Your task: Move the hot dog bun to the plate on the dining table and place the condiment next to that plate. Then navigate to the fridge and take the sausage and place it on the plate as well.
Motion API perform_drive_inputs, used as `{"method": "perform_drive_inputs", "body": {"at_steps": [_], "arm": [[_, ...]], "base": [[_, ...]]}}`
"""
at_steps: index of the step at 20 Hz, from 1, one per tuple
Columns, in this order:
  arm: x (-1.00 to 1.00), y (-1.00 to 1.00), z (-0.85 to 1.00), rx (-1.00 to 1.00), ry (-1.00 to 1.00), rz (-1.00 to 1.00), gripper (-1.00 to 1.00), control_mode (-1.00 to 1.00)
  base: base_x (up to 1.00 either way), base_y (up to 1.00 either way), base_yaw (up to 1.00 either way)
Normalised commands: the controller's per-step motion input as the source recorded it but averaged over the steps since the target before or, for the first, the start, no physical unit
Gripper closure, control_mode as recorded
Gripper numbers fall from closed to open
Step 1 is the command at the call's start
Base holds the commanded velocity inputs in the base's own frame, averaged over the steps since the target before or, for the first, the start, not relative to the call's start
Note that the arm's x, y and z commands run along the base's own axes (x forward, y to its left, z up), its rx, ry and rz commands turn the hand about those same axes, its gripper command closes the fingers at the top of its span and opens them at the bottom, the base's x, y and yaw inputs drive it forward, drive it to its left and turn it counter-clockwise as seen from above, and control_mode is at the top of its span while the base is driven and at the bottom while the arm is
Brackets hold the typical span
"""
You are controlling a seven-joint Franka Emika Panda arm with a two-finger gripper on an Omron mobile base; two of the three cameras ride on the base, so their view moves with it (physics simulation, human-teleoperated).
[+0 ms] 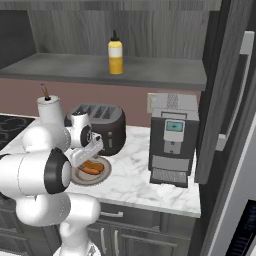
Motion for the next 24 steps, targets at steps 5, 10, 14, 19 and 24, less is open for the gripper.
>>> {"method": "perform_drive_inputs", "body": {"at_steps": [5, 10, 14, 19, 24], "arm": [[-0.12, 0.0, -0.28, 0.0, 0.0, 0.03, -1.0, -1.0], [-0.09, 0.0, -0.25, 0.0, 0.0, 0.02, -1.0, -1.0], [-0.23, 0.0, -0.29, 0.0, 0.0, 0.02, -1.0, -1.0], [-0.41, 0.0, -0.29, 0.0, 0.0, 0.02, -1.0, -1.0], [-0.41, 0.0, -0.28, 0.0, 0.0, 0.01, -1.0, -1.0]], "base": [[0.0, 0.0, 0.0], [0.0, 0.0, 0.0], [0.0, 0.0, 0.0], [0.0, 0.0, 0.0], [0.0, 0.0, 0.0]]}}
